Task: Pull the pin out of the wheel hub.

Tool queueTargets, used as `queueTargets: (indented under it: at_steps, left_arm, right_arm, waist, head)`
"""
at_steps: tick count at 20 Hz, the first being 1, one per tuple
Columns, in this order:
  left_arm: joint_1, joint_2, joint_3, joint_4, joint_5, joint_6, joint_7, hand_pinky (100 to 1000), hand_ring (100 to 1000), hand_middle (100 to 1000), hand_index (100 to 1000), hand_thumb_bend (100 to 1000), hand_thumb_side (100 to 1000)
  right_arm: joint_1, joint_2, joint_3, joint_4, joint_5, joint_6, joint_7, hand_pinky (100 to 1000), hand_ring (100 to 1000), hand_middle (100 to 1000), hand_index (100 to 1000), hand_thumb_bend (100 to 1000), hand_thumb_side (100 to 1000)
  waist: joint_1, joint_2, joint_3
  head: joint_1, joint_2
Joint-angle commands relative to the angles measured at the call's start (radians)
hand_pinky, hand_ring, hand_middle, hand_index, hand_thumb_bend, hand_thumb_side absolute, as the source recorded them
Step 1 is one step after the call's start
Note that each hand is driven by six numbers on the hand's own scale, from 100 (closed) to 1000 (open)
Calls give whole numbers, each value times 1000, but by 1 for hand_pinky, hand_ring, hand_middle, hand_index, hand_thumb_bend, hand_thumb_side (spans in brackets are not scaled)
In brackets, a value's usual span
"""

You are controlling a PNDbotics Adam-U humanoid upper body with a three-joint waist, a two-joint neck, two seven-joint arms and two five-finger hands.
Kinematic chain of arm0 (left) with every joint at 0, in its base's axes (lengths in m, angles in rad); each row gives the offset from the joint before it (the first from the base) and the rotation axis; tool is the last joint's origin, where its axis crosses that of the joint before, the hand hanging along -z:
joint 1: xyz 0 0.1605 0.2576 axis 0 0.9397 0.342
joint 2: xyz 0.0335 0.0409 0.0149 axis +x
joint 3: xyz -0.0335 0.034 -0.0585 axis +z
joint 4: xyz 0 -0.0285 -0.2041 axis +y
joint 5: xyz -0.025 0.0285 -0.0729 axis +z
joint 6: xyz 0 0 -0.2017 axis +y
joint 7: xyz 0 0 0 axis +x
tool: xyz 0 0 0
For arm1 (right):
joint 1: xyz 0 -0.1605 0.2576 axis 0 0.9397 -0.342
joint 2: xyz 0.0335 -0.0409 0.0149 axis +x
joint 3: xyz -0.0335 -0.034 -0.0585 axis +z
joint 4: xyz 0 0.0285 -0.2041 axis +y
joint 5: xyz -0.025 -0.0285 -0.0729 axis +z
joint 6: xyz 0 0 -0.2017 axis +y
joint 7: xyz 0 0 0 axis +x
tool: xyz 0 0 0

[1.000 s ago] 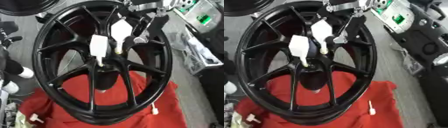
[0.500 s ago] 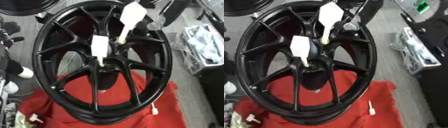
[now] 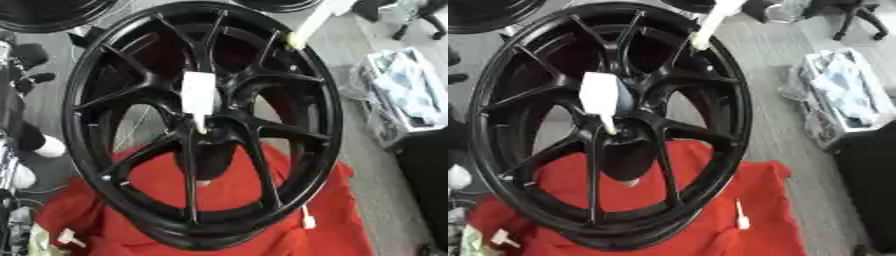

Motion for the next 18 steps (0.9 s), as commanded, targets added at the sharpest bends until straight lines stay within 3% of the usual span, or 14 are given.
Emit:
queueTargets:
  at_steps: [1,5,10,11,15,16,18]
  left_arm:
    - [-6,30,17,-14,4,-3,11,730,823,649,691,145,840]
    - [-6,34,27,-17,7,-6,20,730,824,648,691,145,839]
    - [-5,37,40,-20,11,-8,34,730,824,649,691,146,840]
    - [-5,38,42,-21,12,-9,36,730,824,649,691,145,839]
    - [-10,38,44,-23,13,-10,39,730,825,649,691,144,839]
    - [-10,38,44,-23,14,-11,39,730,825,649,691,144,839]
    - [-12,37,43,-24,14,-11,38,731,825,649,691,145,838]
  right_arm:
    - [43,-120,-101,27,-58,34,-49,821,520,161,402,100,153]
    - [154,-166,-213,74,-81,43,-118,824,517,164,406,100,143]
    - [293,-106,-352,129,-5,65,-203,841,535,189,438,100,134]
    - [320,-85,-379,136,11,70,-220,850,560,221,478,100,129]
    - [428,13,-450,119,77,47,-253,938,793,622,866,100,100]
    - [454,36,-462,103,93,33,-245,956,819,696,919,100,100]
    - [508,79,-488,67,127,0,-225,973,840,741,958,100,100]
  waist:
    - [2,-23,-11]
    - [11,-17,-31]
    - [21,-8,-53]
    - [22,-6,-55]
    - [29,1,-59]
    - [30,1,-58]
    - [31,1,-56]
  head:
    - [19,-14]
    - [38,-22]
    - [61,-31]
    - [63,-32]
    - [66,-38]
    - [64,-39]
    - [60,-39]
